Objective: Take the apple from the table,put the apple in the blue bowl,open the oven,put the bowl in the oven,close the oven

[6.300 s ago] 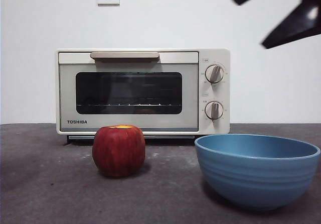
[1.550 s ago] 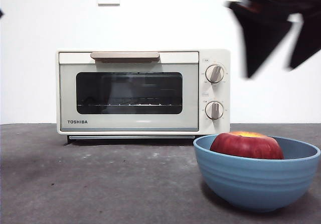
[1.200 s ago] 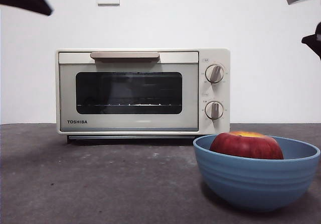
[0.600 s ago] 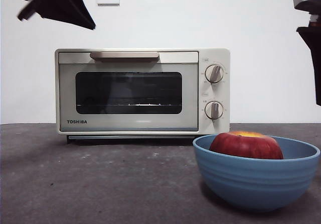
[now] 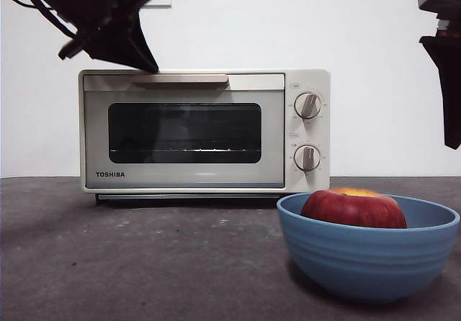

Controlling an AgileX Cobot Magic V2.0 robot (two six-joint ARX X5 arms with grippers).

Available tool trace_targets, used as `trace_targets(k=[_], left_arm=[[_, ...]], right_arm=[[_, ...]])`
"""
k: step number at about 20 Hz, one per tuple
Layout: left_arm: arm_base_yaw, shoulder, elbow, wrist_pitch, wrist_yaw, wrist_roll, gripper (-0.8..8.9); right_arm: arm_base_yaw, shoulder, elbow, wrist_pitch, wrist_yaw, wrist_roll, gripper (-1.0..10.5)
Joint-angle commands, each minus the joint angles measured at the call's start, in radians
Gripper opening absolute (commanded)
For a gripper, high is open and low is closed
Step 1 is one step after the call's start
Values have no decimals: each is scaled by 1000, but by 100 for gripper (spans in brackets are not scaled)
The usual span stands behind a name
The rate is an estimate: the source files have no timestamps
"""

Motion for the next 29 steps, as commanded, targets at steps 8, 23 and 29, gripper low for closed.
trace_targets(k=[8,23,29], left_arm=[[-40,47,24,3,-24,25,7],[-151,47,24,-344,-23,41,7],[-187,47,24,-497,-18,61,7]], right_arm=[[3,9,3,26,0,-12,449],[3,9,3,35,-36,-23,449],[3,9,3,34,-100,-22,449]])
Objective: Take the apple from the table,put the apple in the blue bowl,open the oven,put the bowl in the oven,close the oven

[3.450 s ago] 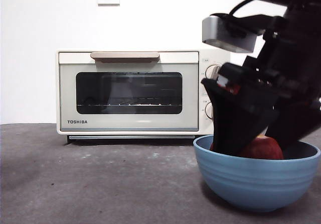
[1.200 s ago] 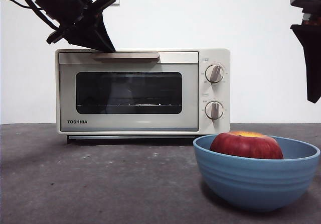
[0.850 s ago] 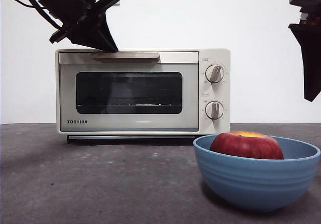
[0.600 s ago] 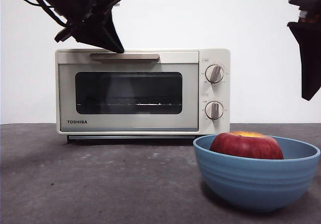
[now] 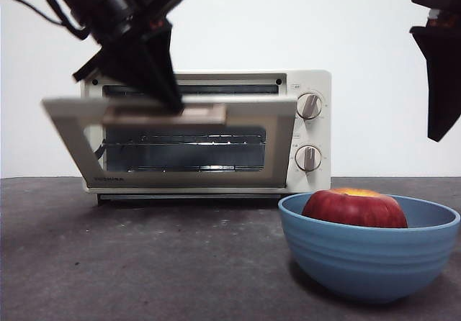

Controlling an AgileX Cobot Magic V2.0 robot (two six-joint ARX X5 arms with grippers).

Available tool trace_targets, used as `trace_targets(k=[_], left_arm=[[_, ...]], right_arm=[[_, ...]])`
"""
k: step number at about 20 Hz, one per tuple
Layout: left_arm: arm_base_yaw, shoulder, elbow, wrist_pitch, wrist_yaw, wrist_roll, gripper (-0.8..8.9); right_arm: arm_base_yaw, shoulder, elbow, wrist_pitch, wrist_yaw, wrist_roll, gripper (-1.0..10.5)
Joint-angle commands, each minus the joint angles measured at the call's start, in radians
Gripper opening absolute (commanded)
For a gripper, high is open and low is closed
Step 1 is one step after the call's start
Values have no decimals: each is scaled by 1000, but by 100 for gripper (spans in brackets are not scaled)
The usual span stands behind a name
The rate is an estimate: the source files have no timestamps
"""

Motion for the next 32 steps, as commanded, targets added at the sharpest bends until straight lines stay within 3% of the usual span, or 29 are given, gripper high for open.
trace_targets(k=[1,7,11,19,24,32], left_arm=[[-6,34,4,-52,-37,40,7],[-14,31,4,-170,-37,89,7],[-2,-6,4,-158,-37,105,7],[172,-278,-16,-123,25,101,7],[287,-508,-228,-43,111,68,7],[342,-808,-507,5,112,-3,7]], right_arm=[[3,9,3,7,-27,-6,449],[3,11,3,1,-49,-6,449],[3,16,3,1,-49,-6,448],[4,107,3,28,-102,-11,434],[6,183,3,58,-104,-24,416],[56,284,2,142,-124,-22,330]])
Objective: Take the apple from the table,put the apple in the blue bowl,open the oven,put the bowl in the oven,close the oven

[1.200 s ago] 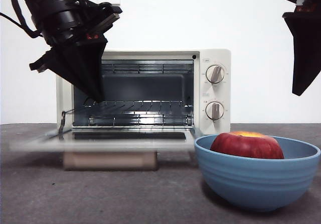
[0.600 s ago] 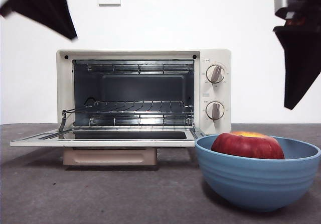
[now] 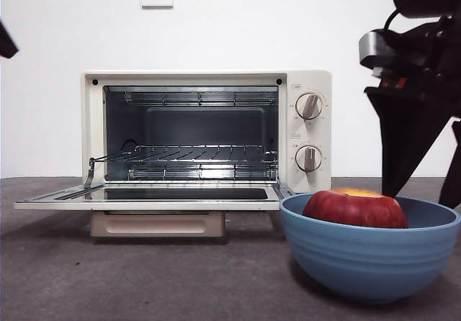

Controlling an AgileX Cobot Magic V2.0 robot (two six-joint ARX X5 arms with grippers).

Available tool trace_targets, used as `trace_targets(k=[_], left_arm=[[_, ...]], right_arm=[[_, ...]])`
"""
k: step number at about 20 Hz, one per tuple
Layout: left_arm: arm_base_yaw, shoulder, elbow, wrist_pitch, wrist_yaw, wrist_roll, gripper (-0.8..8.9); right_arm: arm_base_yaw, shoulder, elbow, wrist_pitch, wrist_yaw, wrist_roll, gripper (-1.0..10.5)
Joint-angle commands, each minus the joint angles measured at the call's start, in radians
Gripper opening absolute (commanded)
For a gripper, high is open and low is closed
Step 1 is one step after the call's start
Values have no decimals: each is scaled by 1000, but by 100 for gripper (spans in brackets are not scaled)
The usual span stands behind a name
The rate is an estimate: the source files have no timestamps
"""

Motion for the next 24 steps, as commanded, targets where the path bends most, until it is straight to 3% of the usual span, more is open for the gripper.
trace_targets(k=[1,9,17,21,24], left_arm=[[7,-46,-22,-8,6,-19,7],[8,-168,-24,-84,6,-21,7],[8,-174,-24,-84,6,-32,7],[8,-173,-24,-83,6,-32,7],[8,-173,-24,-82,5,-32,7]], right_arm=[[16,34,3,17,-1,-11,310],[52,65,-59,66,-2,1,156],[93,64,-64,62,-4,29,7],[94,58,-63,66,-6,69,3],[98,26,-41,68,-59,108,3]])
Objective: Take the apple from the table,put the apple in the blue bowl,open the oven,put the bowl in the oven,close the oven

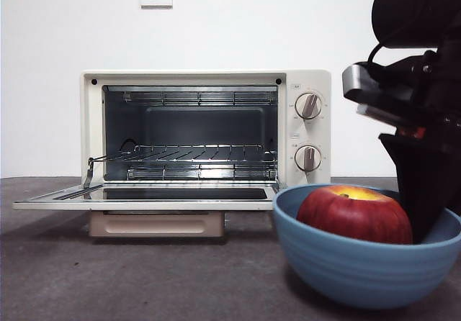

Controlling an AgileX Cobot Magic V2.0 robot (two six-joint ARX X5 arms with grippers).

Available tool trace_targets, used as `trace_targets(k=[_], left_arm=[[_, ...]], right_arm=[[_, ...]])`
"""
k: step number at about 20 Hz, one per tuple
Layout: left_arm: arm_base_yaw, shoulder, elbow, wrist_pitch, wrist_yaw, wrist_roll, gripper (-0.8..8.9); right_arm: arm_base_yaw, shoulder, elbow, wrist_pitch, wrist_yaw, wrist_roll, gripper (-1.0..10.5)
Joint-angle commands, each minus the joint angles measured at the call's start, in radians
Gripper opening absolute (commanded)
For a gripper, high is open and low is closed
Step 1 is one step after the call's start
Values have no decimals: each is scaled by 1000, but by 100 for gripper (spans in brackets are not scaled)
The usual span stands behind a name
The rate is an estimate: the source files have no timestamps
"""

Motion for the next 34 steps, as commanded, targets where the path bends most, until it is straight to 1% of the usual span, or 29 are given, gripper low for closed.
trace_targets(k=[1,5,7,8,12,15,17,19,21,26,31,34], left_arm=[[0,5,6,12,5,1,7],[0,5,6,17,5,1,7],[0,5,6,18,5,1,7],[0,5,6,18,5,1,7],[0,5,6,21,5,1,7],[0,5,6,21,5,1,7],[0,5,6,20,5,1,7],[-2,5,6,20,5,1,7],[-8,5,6,20,5,1,7],[-35,5,6,19,5,1,7],[-56,5,6,17,5,1,7],[-69,4,6,14,5,1,7]], right_arm=[[22,-16,48,4,-27,58,3],[61,-11,183,8,-26,125,3],[85,29,262,27,-19,164,3],[91,60,303,38,-18,182,3],[94,213,475,45,31,239,3],[95,321,595,53,61,301,3],[95,380,663,57,89,357,2],[95,417,698,69,121,414,2],[95,445,716,95,133,481,3],[94,465,716,143,204,614,3],[86,483,716,172,224,707,2],[77,504,716,190,233,745,3]])
